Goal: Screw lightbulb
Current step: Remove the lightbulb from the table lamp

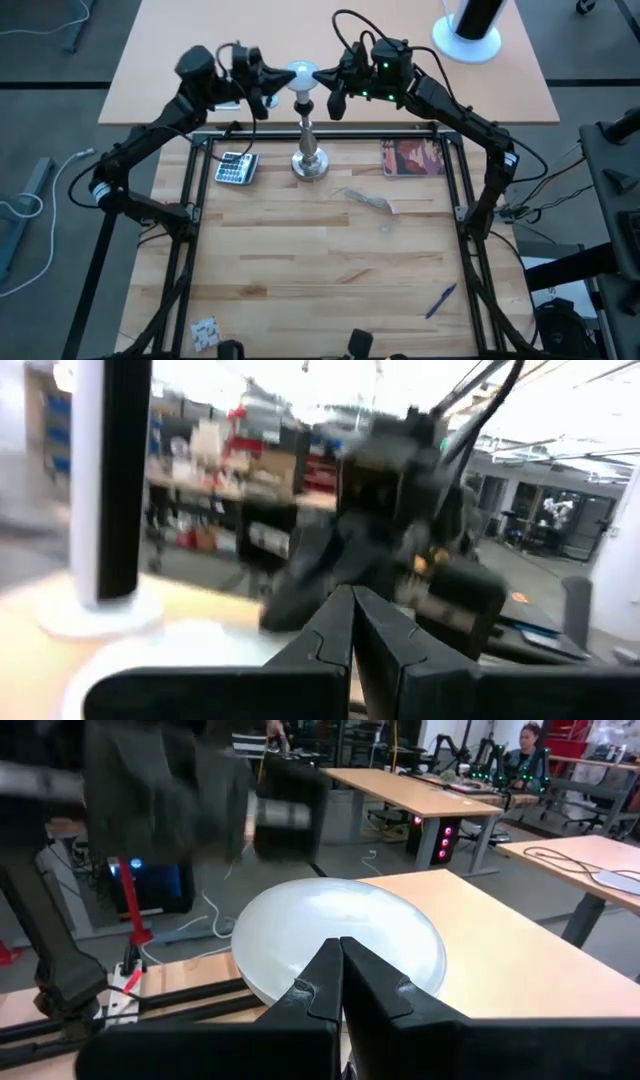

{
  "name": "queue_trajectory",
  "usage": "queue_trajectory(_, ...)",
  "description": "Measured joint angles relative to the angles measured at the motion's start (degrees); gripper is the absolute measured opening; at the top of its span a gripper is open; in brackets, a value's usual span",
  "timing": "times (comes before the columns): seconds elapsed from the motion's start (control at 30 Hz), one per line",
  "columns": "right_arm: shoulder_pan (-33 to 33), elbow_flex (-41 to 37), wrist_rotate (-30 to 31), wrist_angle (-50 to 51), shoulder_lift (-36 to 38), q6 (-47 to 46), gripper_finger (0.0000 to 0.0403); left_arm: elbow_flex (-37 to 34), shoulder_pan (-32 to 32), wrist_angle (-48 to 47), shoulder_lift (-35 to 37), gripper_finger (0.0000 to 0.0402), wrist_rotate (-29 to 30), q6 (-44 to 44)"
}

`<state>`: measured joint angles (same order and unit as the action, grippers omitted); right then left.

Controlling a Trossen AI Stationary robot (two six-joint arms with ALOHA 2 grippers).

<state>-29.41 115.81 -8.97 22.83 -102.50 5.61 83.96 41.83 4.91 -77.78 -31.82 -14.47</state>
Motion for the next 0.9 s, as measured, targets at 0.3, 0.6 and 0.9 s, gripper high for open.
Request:
queue_trajectory(0.3,0.0,0.0,-0.5,0.0,0.0,-0.5,0.0,3.0,4.8,-5.0,-2.6,0.0,2.0,7.6)
queue_trajectory(0.6,0.0,-0.1,-0.4,0.1,0.0,-0.4,0.0,3.0,4.7,-6.5,-5.2,0.0,0.9,7.7)
queue_trajectory(0.9,-0.3,-1.7,-1.1,-0.7,0.3,3.4,0.0,3.0,3.9,-6.9,-5.2,0.0,-2.1,1.5)
